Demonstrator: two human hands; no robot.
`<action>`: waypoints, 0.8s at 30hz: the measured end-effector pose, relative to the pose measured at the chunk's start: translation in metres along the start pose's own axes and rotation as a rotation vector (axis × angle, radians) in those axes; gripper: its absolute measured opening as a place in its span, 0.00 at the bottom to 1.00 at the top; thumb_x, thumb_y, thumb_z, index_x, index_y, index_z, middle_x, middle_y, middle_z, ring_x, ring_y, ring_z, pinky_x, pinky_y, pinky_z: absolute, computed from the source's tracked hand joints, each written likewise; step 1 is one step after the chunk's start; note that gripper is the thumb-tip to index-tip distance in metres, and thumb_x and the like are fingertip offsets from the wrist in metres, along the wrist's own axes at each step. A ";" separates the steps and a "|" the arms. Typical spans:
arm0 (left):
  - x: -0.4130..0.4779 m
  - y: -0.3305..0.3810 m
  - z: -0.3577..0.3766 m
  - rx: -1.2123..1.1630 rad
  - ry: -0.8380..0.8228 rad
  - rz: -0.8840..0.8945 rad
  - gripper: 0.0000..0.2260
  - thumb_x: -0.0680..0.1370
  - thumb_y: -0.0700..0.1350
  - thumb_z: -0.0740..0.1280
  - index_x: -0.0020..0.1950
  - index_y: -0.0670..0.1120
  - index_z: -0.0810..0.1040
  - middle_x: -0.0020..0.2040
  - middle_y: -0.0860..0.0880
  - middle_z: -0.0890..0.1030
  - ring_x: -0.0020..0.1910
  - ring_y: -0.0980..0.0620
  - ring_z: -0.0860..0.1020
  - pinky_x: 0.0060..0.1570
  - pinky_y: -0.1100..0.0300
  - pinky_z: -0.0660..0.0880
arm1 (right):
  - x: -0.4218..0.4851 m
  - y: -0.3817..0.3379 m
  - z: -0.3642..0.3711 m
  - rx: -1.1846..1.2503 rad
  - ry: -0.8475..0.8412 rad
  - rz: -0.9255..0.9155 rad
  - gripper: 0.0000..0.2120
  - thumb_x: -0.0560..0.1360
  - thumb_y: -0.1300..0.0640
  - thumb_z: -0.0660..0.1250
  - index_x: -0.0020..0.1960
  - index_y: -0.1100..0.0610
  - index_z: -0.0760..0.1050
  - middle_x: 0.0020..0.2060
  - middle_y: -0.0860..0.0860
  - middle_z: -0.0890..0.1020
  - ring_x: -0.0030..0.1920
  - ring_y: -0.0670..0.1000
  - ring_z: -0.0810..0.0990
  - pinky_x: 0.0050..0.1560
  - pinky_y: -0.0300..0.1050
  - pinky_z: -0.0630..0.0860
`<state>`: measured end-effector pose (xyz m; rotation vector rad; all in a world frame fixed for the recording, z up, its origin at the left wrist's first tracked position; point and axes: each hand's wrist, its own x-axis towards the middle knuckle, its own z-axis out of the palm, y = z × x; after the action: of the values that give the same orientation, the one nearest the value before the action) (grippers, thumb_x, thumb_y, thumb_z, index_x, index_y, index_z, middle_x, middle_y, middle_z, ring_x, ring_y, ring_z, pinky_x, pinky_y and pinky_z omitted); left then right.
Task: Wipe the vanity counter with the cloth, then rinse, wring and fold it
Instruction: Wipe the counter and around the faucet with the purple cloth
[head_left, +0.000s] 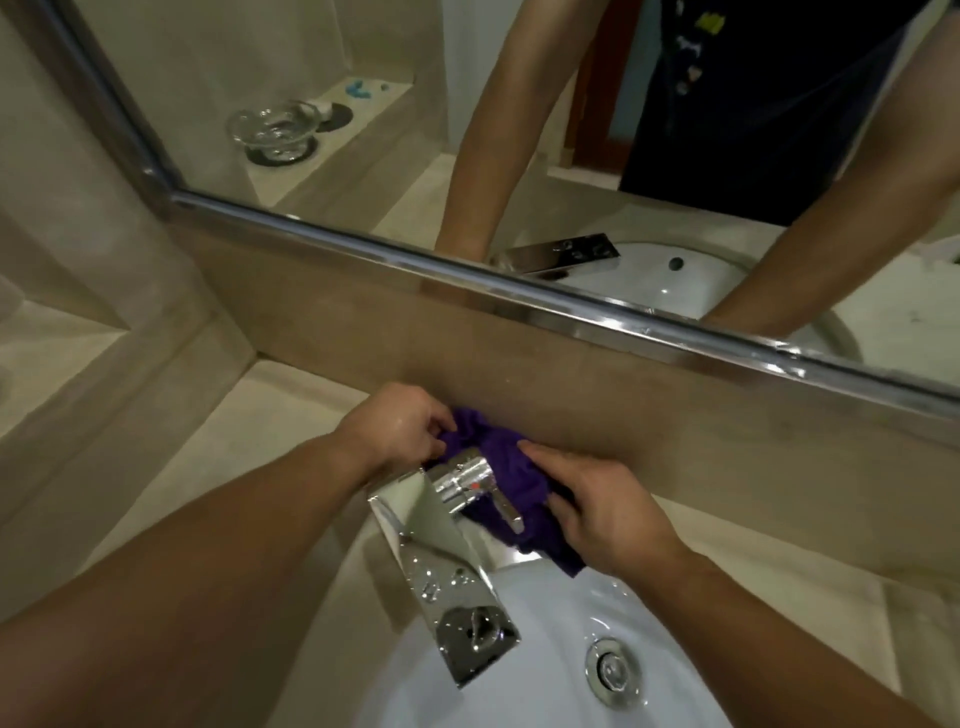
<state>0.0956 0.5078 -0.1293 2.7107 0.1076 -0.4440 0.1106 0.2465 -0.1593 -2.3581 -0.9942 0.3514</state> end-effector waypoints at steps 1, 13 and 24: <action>0.004 0.008 0.002 0.002 -0.042 0.019 0.12 0.75 0.44 0.71 0.57 0.53 0.85 0.45 0.53 0.84 0.43 0.57 0.77 0.42 0.67 0.66 | -0.009 0.005 -0.004 -0.011 0.008 0.007 0.29 0.74 0.62 0.67 0.74 0.52 0.72 0.69 0.47 0.78 0.67 0.47 0.77 0.70 0.35 0.67; 0.019 0.068 -0.026 -0.458 -0.596 -0.196 0.07 0.78 0.38 0.69 0.54 0.42 0.84 0.43 0.48 0.87 0.38 0.54 0.82 0.42 0.61 0.79 | -0.128 0.065 -0.061 -0.065 0.107 0.228 0.33 0.68 0.68 0.67 0.71 0.47 0.75 0.65 0.40 0.79 0.64 0.42 0.78 0.65 0.24 0.63; -0.028 0.181 -0.018 0.095 -0.343 0.107 0.13 0.80 0.47 0.66 0.64 0.49 0.80 0.63 0.51 0.81 0.56 0.54 0.76 0.59 0.61 0.70 | -0.168 0.063 -0.096 -0.394 -0.006 0.537 0.23 0.73 0.62 0.63 0.66 0.48 0.74 0.54 0.49 0.84 0.55 0.54 0.83 0.51 0.47 0.75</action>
<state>0.0992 0.3479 -0.0384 2.6695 -0.1558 -0.8908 0.0725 0.0522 -0.1135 -2.9739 -0.4384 0.3865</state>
